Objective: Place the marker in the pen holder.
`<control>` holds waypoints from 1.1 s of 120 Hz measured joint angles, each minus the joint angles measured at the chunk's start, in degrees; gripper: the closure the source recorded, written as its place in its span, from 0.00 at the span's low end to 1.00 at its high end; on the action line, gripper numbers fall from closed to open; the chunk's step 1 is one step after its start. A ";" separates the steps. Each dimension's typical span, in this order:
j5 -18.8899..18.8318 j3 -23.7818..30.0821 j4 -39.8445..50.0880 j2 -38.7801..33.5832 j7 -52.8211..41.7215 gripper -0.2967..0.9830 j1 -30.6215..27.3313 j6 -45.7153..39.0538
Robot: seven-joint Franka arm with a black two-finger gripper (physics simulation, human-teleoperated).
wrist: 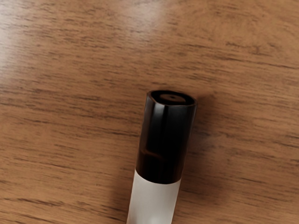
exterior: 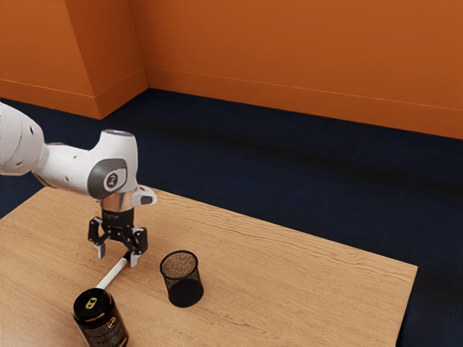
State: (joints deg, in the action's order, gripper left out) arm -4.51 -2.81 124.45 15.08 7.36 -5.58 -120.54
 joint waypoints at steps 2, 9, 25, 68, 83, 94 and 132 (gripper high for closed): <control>0.00 0.00 -0.02 0.15 -0.06 0.24 -0.05 -0.31; 0.10 0.00 -0.05 0.61 -0.26 0.24 -0.17 -1.25; 0.37 0.00 0.07 1.31 -0.66 0.24 -0.21 -3.08; 0.62 -0.02 0.23 1.32 -1.27 0.59 -0.22 -5.01; 0.73 -0.22 0.24 1.24 -1.23 0.72 -0.22 -5.55; 0.52 -0.30 0.26 1.19 -1.13 0.78 -0.23 -6.34; -1.01 -0.45 0.03 -0.69 0.08 0.84 -0.21 -9.11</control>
State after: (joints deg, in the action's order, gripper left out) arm -5.52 -3.26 124.48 14.39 7.43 -5.79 -129.66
